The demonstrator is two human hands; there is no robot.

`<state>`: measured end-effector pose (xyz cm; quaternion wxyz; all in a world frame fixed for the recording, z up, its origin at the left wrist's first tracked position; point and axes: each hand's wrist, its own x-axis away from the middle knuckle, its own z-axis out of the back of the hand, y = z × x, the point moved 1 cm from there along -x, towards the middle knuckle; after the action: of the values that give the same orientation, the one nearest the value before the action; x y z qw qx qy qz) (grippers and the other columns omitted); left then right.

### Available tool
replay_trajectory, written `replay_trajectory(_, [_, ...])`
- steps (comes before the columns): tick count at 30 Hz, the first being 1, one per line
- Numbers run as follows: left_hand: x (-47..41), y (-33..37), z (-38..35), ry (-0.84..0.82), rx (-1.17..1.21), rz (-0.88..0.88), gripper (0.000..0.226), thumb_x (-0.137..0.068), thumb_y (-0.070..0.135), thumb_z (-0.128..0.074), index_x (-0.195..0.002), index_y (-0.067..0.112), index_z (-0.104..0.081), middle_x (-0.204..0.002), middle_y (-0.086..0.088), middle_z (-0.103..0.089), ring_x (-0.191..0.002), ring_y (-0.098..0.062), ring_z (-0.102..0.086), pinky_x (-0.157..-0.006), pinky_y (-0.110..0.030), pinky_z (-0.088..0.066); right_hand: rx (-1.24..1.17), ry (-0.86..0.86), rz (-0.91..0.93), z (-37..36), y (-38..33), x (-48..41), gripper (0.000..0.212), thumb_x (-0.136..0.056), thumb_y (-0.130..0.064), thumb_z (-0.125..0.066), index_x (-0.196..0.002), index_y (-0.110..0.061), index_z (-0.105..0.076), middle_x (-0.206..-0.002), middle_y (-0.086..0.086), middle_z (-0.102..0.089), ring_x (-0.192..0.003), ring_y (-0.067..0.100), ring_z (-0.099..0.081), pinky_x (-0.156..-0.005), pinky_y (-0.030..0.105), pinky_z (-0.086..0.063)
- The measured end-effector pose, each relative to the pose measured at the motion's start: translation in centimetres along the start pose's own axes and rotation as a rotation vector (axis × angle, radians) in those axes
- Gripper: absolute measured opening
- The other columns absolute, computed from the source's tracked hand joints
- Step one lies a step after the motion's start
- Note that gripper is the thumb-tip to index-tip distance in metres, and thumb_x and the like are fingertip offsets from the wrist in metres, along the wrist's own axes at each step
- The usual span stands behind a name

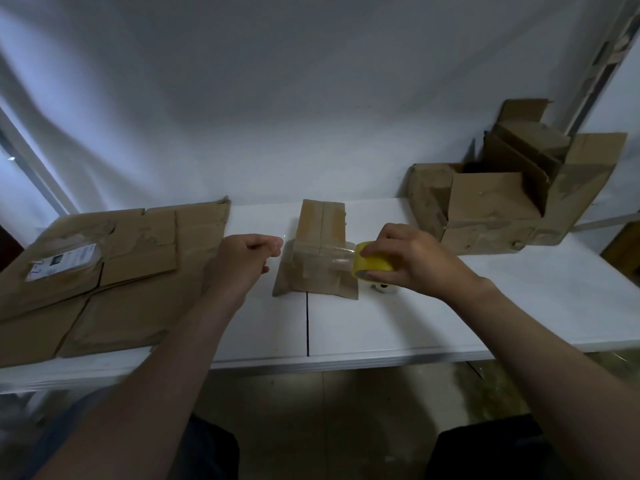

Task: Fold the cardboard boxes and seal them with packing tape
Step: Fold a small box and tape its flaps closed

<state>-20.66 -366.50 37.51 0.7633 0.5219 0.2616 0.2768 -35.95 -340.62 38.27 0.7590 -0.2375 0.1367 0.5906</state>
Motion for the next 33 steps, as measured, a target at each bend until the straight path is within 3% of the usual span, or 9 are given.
replay_trajectory(6, [-1.4,-1.0,-0.5,0.009,0.030,0.044,0.009,-0.090,0.028,-0.075,-0.083,0.033,-0.073,-0.085,0.010,-0.076,-0.080,-0.009,-0.069,-0.070,-0.027,-0.058,0.017,-0.040,-0.021,-1.3,1.0,-1.3,0.030,-0.081,-0.034,-0.085,-0.108,-0.021,-0.077,-0.092,0.004,-0.062,-0.078,0.025,-0.058,-0.067,0.034,-0.050])
replay_trajectory(11, [-2.0,-2.3,-1.3,0.005,0.043,0.089,0.001,-0.092,0.025,-0.073,-0.092,0.025,-0.074,-0.090,0.007,-0.075,-0.074,-0.009,-0.064,-0.065,-0.023,-0.056,0.031,-0.054,-0.012,-2.2,2.1,-1.8,0.030,-0.080,-0.033,-0.085,-0.106,-0.021,-0.078,-0.090,0.005,-0.063,-0.074,0.027,-0.058,-0.066,0.034,-0.050])
replay_trajectory(15, [-2.9,-3.3,-1.9,-0.023,0.048,0.110,0.006,-0.095,0.024,-0.070,-0.098,0.021,-0.075,-0.092,0.006,-0.075,-0.073,-0.006,-0.062,-0.065,-0.024,-0.056,0.024,-0.028,-0.032,-3.9,2.7,-1.8,0.030,-0.080,-0.034,-0.085,-0.107,-0.023,-0.077,-0.091,0.003,-0.063,-0.075,0.026,-0.056,-0.066,0.034,-0.049])
replay_trajectory(21, [-4.0,-5.1,-3.5,0.001,-0.001,0.070,0.013,-0.098,0.025,-0.066,-0.102,0.019,-0.076,-0.093,-0.003,-0.075,-0.070,-0.013,-0.061,-0.072,-0.038,-0.059,0.029,0.014,-0.041,-6.5,4.0,-1.3,0.038,-0.082,-0.038,-0.083,-0.114,-0.023,-0.073,-0.101,0.003,-0.065,-0.083,0.022,-0.055,-0.068,0.032,-0.046])
replay_trajectory(25, [-4.6,-6.3,-5.0,0.029,-0.029,0.044,0.021,-0.100,0.028,-0.060,-0.107,0.016,-0.076,-0.092,0.003,-0.074,-0.080,-0.017,-0.068,-0.070,-0.036,-0.060,-0.010,0.056,-0.035,-7.1,4.8,-1.9,0.035,-0.082,-0.036,-0.084,-0.113,-0.022,-0.074,-0.097,0.002,-0.064,-0.080,0.020,-0.053,-0.069,0.028,-0.040])
replay_trajectory(28, [-4.8,-6.6,-5.8,0.044,-0.073,0.020,0.022,-0.102,0.028,-0.056,-0.109,0.017,-0.073,-0.092,0.005,-0.071,-0.084,-0.017,-0.069,-0.070,-0.043,-0.062,-0.031,0.064,-0.031,-7.4,5.1,-2.2,0.034,-0.082,-0.036,-0.083,-0.111,-0.022,-0.075,-0.096,0.001,-0.064,-0.080,0.021,-0.053,-0.070,0.027,-0.038])
replay_trajectory(33, [-5.2,-6.8,-6.4,0.006,-0.085,0.003,0.014,-0.106,0.025,-0.047,-0.108,0.022,-0.060,-0.094,0.006,-0.064,-0.086,-0.025,-0.068,-0.063,-0.039,-0.061,-0.059,0.077,-0.014,-8.1,5.5,-2.8,0.031,-0.086,-0.041,-0.075,-0.109,-0.021,-0.076,-0.096,0.001,-0.065,-0.079,0.022,-0.056,-0.069,0.028,-0.041])
